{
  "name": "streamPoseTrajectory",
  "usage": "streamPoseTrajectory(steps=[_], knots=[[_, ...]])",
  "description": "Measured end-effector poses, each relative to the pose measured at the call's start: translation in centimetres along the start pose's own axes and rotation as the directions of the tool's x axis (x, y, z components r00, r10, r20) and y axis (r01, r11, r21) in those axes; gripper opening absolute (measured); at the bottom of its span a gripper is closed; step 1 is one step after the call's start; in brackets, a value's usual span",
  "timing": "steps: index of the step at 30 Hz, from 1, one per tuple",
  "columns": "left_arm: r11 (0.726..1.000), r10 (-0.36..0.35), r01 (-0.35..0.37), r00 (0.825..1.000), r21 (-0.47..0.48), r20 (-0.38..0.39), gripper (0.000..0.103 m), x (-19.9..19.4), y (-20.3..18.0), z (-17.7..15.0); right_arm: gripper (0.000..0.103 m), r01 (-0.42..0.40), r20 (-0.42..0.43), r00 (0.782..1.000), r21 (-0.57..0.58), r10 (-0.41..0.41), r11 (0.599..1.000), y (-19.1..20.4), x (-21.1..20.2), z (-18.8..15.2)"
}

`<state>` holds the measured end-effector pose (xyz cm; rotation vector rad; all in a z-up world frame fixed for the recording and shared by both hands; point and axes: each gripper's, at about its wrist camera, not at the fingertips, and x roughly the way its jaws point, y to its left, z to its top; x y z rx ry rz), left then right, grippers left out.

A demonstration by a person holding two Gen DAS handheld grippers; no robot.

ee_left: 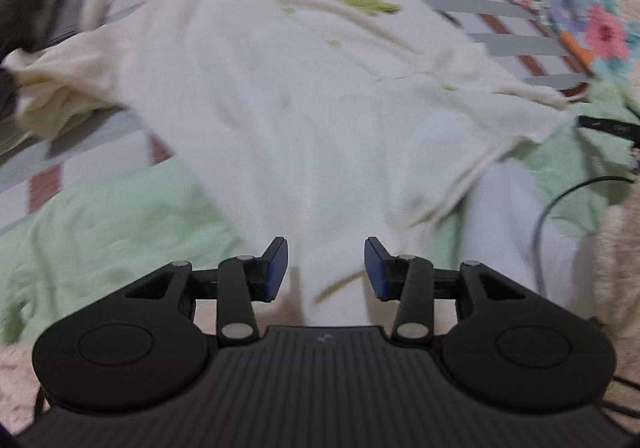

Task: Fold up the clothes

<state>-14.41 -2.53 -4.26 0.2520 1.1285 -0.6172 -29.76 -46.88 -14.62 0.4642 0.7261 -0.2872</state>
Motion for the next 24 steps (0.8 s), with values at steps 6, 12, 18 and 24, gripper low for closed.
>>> streamPoseTrajectory(steps=[6,12,18,24], knots=[[0.997,0.062,-0.055,0.992,0.059,-0.108,0.051,2.9,-1.3,0.2,0.018,-0.149,0.024,0.988,-0.019,0.15,0.989,0.8,-0.5,0.3],[0.999,0.032,-0.04,0.976,-0.034,-0.216,0.074,6.0,-0.1,-0.1,0.041,-0.177,0.014,0.984,-0.065,0.178,0.982,2.1,0.6,0.4],[0.987,0.121,-0.138,0.976,-0.086,-0.183,0.044,7.2,0.3,-1.1,0.051,-0.046,0.003,0.999,-0.177,0.047,0.983,3.2,2.2,1.1],[0.974,0.216,-0.223,0.969,-0.048,-0.12,0.008,4.5,-0.1,-1.0,0.057,-0.007,-0.028,1.0,-0.183,0.002,0.983,2.3,3.4,1.0]])
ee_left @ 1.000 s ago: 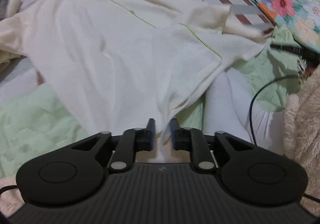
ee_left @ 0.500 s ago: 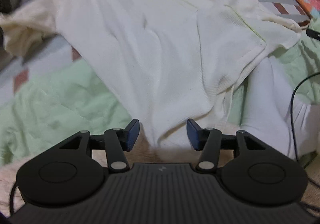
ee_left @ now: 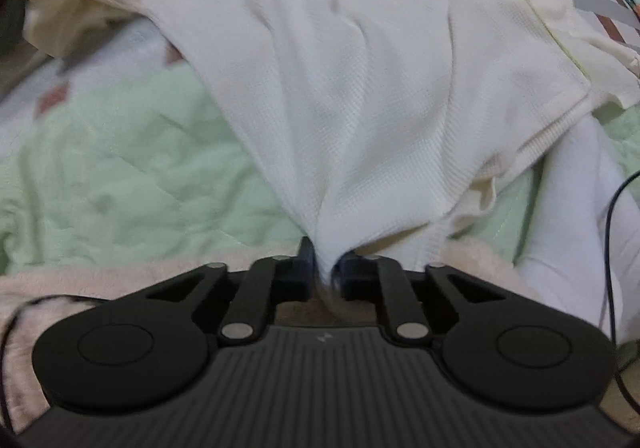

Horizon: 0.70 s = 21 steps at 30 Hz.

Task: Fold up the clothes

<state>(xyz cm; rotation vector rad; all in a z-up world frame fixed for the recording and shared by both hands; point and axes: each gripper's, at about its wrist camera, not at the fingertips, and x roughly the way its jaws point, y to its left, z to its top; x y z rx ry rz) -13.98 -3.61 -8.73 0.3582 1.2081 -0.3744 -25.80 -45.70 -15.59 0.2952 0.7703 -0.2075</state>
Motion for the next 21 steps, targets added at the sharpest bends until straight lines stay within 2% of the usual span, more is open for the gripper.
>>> streamPoseTrajectory(steps=[2,3,7,8,9,10,11,12,13,14,15,16,17,18,19,21], knots=[[0.994,0.107,-0.107,0.991,-0.004,0.08,0.007,-1.6,0.1,0.0,0.057,0.025,-0.011,1.0,-0.011,-0.025,1.0,-0.1,0.5,-0.4],[0.994,0.111,-0.11,0.99,-0.02,0.088,0.007,-1.9,0.4,0.0,0.058,0.033,-0.016,0.999,0.0,-0.033,0.999,-0.3,0.8,-0.5],[0.997,0.024,-0.023,0.999,-0.069,0.021,0.012,-1.2,1.1,-0.1,0.056,0.006,0.006,1.0,0.055,-0.006,0.998,-0.9,1.3,-0.3],[0.998,0.002,-0.002,1.0,-0.062,-0.004,0.017,-0.6,1.0,0.0,0.044,-0.007,0.012,1.0,0.041,0.007,0.999,-0.7,1.4,-0.2],[0.999,-0.019,0.018,1.0,-0.043,-0.024,0.026,0.0,0.7,0.2,0.016,-0.022,0.01,1.0,0.021,0.022,1.0,-0.4,1.6,0.0],[0.999,-0.038,0.038,0.998,-0.015,-0.041,0.032,0.6,0.3,0.3,0.008,-0.03,0.002,1.0,-0.001,0.03,1.0,0.0,1.8,0.1],[0.998,-0.055,0.056,0.997,0.013,-0.06,0.047,1.2,-0.2,0.5,0.009,-0.026,-0.001,1.0,-0.008,0.026,1.0,0.3,2.1,0.2],[0.998,-0.059,0.062,0.995,0.031,-0.078,0.054,1.8,-0.6,0.6,0.01,-0.019,-0.002,1.0,-0.008,0.019,1.0,0.5,2.3,0.3],[0.997,-0.055,0.06,0.994,0.042,-0.094,0.054,2.3,-0.9,0.6,0.011,-0.01,-0.004,1.0,0.005,0.01,1.0,0.5,2.6,0.4],[0.997,-0.058,0.062,0.993,0.046,-0.1,0.053,2.6,-1.0,0.6,0.016,0.002,-0.005,1.0,0.027,-0.002,1.0,0.2,3.0,0.4],[0.997,-0.065,0.069,0.993,0.043,-0.097,0.034,2.8,-0.9,0.6,0.026,0.013,-0.007,1.0,0.049,-0.013,0.999,0.0,3.3,0.5],[0.996,-0.071,0.075,0.994,0.046,-0.078,0.013,2.3,-0.8,0.6,0.026,0.011,0.006,1.0,0.057,-0.011,0.998,-0.1,3.2,0.6],[0.995,-0.078,0.081,0.996,0.053,-0.045,0.002,1.5,-0.7,0.7,0.007,0.0,0.028,1.0,0.055,-0.001,0.999,-0.3,2.8,0.9],[0.994,-0.086,0.086,0.996,0.06,-0.012,0.002,0.6,-0.6,0.8,0.003,-0.012,0.051,0.999,0.052,0.009,0.999,-0.4,2.3,1.1],[0.994,-0.08,0.078,0.996,0.075,0.033,0.002,-0.6,-0.4,0.9,0.003,-0.023,0.074,0.997,0.049,0.019,0.999,-0.5,1.8,1.3],[0.996,-0.04,0.028,0.99,0.09,0.136,0.002,-4.1,0.6,1.1,0.002,-0.048,0.153,0.987,0.048,0.041,0.998,-0.9,-0.9,2.4]])
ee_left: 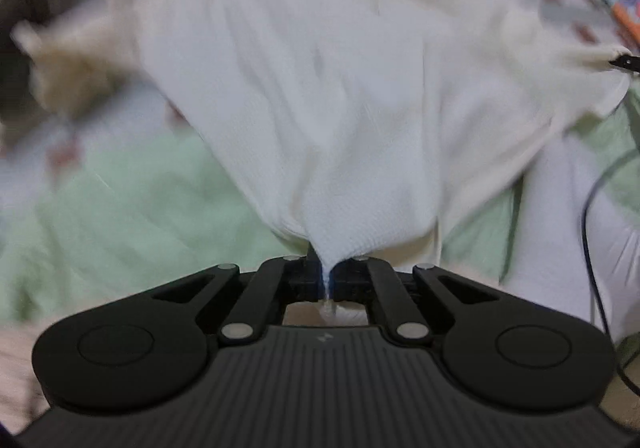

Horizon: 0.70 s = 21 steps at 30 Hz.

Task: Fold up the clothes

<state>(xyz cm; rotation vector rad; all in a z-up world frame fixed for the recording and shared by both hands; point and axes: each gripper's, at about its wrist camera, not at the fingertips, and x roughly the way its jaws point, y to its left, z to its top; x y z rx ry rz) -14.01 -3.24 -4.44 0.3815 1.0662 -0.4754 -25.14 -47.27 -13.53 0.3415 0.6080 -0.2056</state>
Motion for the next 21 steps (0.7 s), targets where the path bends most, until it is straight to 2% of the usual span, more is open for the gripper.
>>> streamPoseTrajectory(steps=[3,6,8,12,14,17,21], knots=[[0.998,0.032,-0.026,0.993,-0.055,0.115,0.002,-5.7,3.1,0.3,0.001,-0.011,0.102,0.995,-0.023,0.014,1.0,0.3,-4.8,2.3],[0.992,0.04,-0.018,0.983,-0.124,0.177,0.002,-9.8,5.6,-0.8,0.001,-0.004,0.106,0.994,-0.107,0.016,0.994,1.9,-7.4,3.0],[0.99,0.044,-0.022,0.986,-0.137,0.159,0.001,-9.5,5.9,-2.3,0.001,0.001,0.058,0.998,-0.105,0.005,0.994,1.6,-6.9,2.4],[0.991,-0.029,0.03,1.0,-0.128,0.012,0.001,-4.0,4.8,-4.4,0.001,0.059,-0.052,0.997,-0.064,-0.063,0.996,-0.5,-2.9,-0.4],[0.995,-0.024,0.022,1.0,-0.099,-0.018,0.001,-2.8,4.3,-4.6,0.001,0.076,-0.098,0.992,-0.047,-0.08,0.996,-1.1,-1.4,-1.7],[0.997,-0.031,0.03,0.999,-0.067,-0.012,0.001,-3.5,4.0,-4.0,0.001,0.079,-0.116,0.99,-0.046,-0.084,0.996,-1.2,-1.1,-2.6],[0.999,-0.046,0.046,0.997,0.005,-0.057,0.002,-4.2,3.6,-4.0,0.002,0.082,-0.143,0.986,-0.064,-0.09,0.995,-1.1,-1.3,-3.0]])
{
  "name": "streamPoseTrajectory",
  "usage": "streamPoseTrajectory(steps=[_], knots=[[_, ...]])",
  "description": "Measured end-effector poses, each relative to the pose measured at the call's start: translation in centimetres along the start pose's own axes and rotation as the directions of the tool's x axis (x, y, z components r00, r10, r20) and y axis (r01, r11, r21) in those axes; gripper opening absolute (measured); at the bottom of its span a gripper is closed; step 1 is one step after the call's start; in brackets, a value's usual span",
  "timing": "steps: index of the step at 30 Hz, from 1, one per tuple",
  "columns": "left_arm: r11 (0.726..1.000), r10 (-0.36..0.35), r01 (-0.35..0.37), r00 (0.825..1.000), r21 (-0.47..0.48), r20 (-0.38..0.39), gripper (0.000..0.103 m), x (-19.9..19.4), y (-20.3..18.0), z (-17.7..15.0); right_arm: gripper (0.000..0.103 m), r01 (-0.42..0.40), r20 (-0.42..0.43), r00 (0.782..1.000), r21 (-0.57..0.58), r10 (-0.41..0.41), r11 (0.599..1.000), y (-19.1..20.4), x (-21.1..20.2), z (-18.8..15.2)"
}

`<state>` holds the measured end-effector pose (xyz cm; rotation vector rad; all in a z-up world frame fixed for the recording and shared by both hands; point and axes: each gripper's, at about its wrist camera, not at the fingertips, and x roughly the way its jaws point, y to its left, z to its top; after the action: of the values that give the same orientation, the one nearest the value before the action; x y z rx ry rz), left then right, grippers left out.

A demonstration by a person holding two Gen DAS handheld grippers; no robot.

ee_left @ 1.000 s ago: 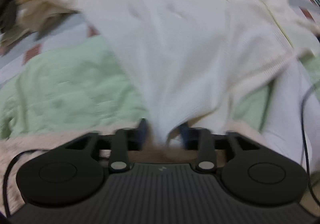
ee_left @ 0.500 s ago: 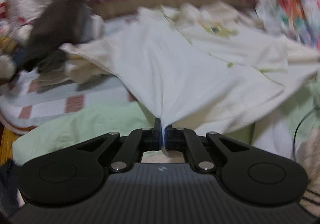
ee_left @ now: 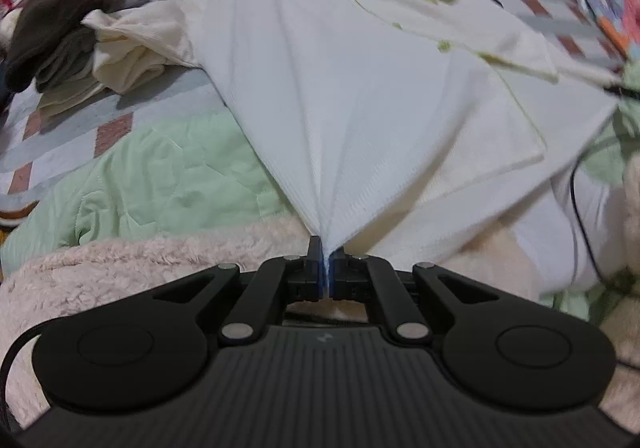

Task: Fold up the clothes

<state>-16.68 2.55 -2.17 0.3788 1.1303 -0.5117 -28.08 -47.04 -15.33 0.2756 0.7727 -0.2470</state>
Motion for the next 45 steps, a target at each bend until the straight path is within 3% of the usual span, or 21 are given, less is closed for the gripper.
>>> streamPoseTrajectory(steps=[3,6,7,9,12,16,20,22,24,27,31,32,33,35,36,37,38,40,41,42,45], knots=[[0.994,0.012,-0.009,0.999,0.106,-0.03,0.007,-0.1,-0.9,0.0,0.014,0.001,-0.074,0.997,0.0,-0.001,1.0,-0.1,-0.2,-0.1],[0.985,0.021,-0.014,0.999,0.173,-0.039,0.012,-0.7,-1.6,0.3,0.016,-0.005,-0.177,0.984,0.079,0.019,0.997,-0.7,-1.1,0.3],[0.983,0.004,0.003,0.999,0.184,-0.036,0.015,-1.2,-1.7,0.6,0.017,-0.016,-0.177,0.984,0.098,0.033,0.995,-0.8,-1.8,0.6],[0.982,-0.07,0.069,0.998,0.174,-0.003,0.031,-3.1,-1.4,1.1,0.026,-0.059,-0.14,0.987,0.117,0.075,0.991,-0.8,-3.3,1.8],[0.975,-0.17,0.157,0.983,0.155,0.071,0.043,-6.4,-0.9,2.1,0.037,-0.134,-0.074,0.987,0.134,0.145,0.982,-0.5,-4.6,4.0],[0.964,-0.258,0.242,0.952,0.111,0.162,0.046,-7.4,-0.8,4.2,0.037,-0.253,-0.041,0.964,0.152,0.261,0.955,0.0,-3.5,6.9],[0.943,-0.325,0.306,0.93,0.129,0.172,0.046,-3.4,-4.0,7.5,0.039,-0.388,-0.115,0.905,0.174,0.41,0.905,2.5,0.8,8.6],[0.926,-0.367,0.348,0.921,0.149,0.131,0.046,-0.4,-6.3,9.0,0.039,-0.42,-0.16,0.879,0.183,0.449,0.889,4.0,2.9,8.8],[0.909,-0.404,0.393,0.913,0.139,0.062,0.046,3.2,-7.9,10.2,0.041,-0.418,-0.196,0.87,0.198,0.453,0.887,5.1,4.8,8.8],[0.919,-0.378,0.372,0.926,0.13,0.019,0.046,7.1,-9.5,11.4,0.044,-0.387,-0.254,0.86,0.241,0.443,0.89,5.9,7.1,8.4],[0.915,-0.387,0.39,0.921,0.1,-0.044,0.046,10.1,-11.0,11.5,0.05,-0.37,-0.295,0.848,0.265,0.44,0.89,6.2,8.6,7.9],[0.918,-0.38,0.384,0.923,0.1,-0.057,0.048,10.7,-11.4,11.3,0.052,-0.377,-0.295,0.845,0.264,0.446,0.888,6.2,8.8,8.0],[0.919,-0.374,0.378,0.925,0.107,-0.062,0.056,11.0,-11.7,11.1,0.052,-0.384,-0.294,0.842,0.262,0.452,0.886,6.3,9.0,8.0],[0.921,-0.369,0.373,0.928,0.109,-0.06,0.06,11.2,-11.8,10.7,0.052,-0.393,-0.296,0.841,0.242,0.453,0.887,6.5,9.3,8.1],[0.922,-0.369,0.373,0.928,0.104,-0.06,0.061,11.2,-11.6,10.6,0.047,-0.401,-0.294,0.842,0.221,0.453,0.889,6.7,9.4,8.2],[0.922,-0.371,0.375,0.927,0.096,-0.061,0.061,11.3,-11.5,10.5,0.038,-0.408,-0.296,0.843,0.194,0.449,0.892,7.0,9.3,8.3],[0.919,-0.379,0.383,0.924,0.09,-0.062,0.061,11.3,-11.1,10.5,0.02,-0.412,-0.3,0.845,0.163,0.443,0.897,7.3,9.1,8.4],[0.911,-0.4,0.404,0.915,0.088,-0.061,0.058,11.3,-10.6,10.4,0.013,-0.424,-0.306,0.846,0.111,0.436,0.899,7.9,8.6,8.6],[0.902,-0.42,0.424,0.905,0.083,-0.06,0.047,11.2,-10.5,10.4,0.007,-0.448,-0.309,0.832,0.115,0.461,0.887,8.0,8.3,8.8],[0.889,-0.448,0.452,0.892,0.073,-0.06,0.032,11.2,-10.4,10.4,0.006,-0.482,-0.311,0.81,0.132,0.497,0.866,8.0,7.9,8.9],[0.876,-0.48,0.481,0.876,0.039,-0.046,0.017,10.9,-9.9,10.6,0.006,-0.592,-0.325,0.695,0.248,0.641,0.767,7.9,7.0,8.9]])
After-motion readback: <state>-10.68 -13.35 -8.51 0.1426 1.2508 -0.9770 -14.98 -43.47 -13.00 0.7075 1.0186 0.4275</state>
